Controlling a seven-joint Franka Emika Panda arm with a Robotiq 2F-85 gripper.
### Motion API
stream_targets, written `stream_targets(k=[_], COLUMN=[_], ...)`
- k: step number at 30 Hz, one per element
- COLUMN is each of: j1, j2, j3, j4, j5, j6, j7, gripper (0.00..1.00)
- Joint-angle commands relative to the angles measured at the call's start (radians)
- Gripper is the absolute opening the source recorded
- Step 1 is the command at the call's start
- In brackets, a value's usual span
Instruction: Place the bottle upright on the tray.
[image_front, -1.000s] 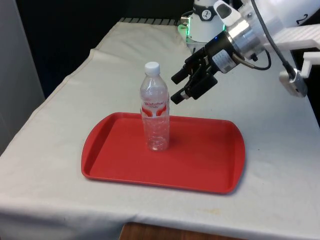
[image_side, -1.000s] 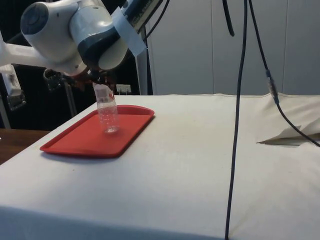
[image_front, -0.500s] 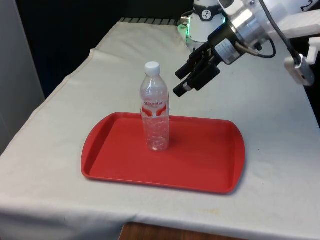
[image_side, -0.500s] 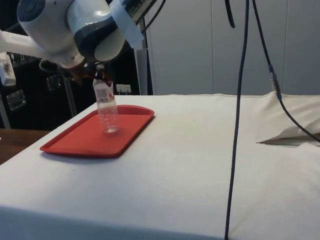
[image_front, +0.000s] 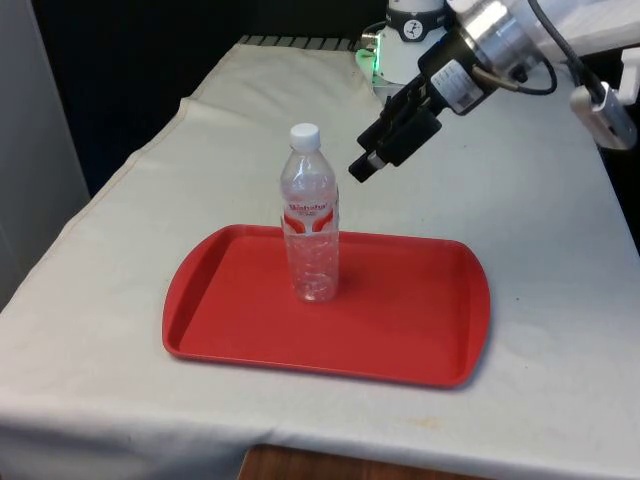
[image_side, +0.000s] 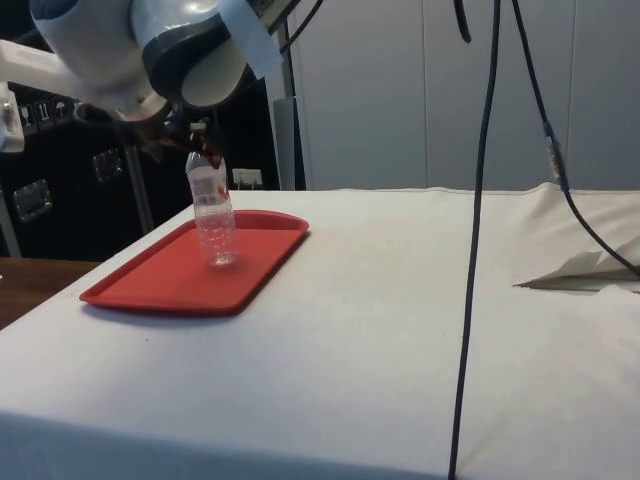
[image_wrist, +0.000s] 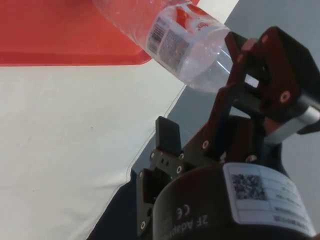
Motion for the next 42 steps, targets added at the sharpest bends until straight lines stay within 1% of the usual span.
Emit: stream_targets(k=[1, 2, 3, 4, 12, 13, 14, 21, 22, 23, 29, 30, 31, 37, 38, 39, 42], j1=[-0.006, -0.006, 0.000, -0.006, -0.007, -0.001, -0.007, -0.008, -0.002, -0.008, -0.008, -0.002, -0.009, -0.010, -0.004, -0.010, -0.012], j2=[-0.008, -0.010, -0.003, -0.012, -0.025, -0.018, -0.027, -0.040, -0.032, -0.042, -0.052, -0.045, -0.054, -0.065, -0.059, -0.067, -0.072], j3=[0.006, 0.006, 0.000, 0.006, 0.006, 0.000, 0.006, 0.006, 0.000, 0.006, 0.006, 0.000, 0.006, 0.006, 0.000, 0.006, 0.005], j4=[-0.006, -0.006, 0.000, -0.006, -0.006, 0.000, -0.006, -0.006, 0.000, -0.006, -0.005, 0.000, -0.005, -0.005, 0.000, -0.004, -0.004], j5=[0.013, 0.017, 0.005, 0.020, 0.050, 0.039, 0.053, 0.081, 0.068, 0.088, 0.109, 0.097, 0.115, 0.140, 0.128, 0.144, 0.154], j6=[0.012, 0.012, 0.000, 0.012, 0.014, 0.001, 0.014, 0.014, 0.001, 0.014, 0.015, 0.001, 0.015, 0.015, 0.002, 0.015, 0.015], j7=[0.005, 0.007, 0.005, 0.009, 0.026, 0.025, 0.028, 0.044, 0.041, 0.048, 0.058, 0.056, 0.062, 0.073, 0.072, 0.073, 0.076], gripper=[1.00, 1.00, 1.00, 1.00, 1.00, 1.00, 1.00, 1.00, 1.00, 1.00, 1.00, 1.00, 1.00, 1.00, 1.00, 1.00, 1.00])
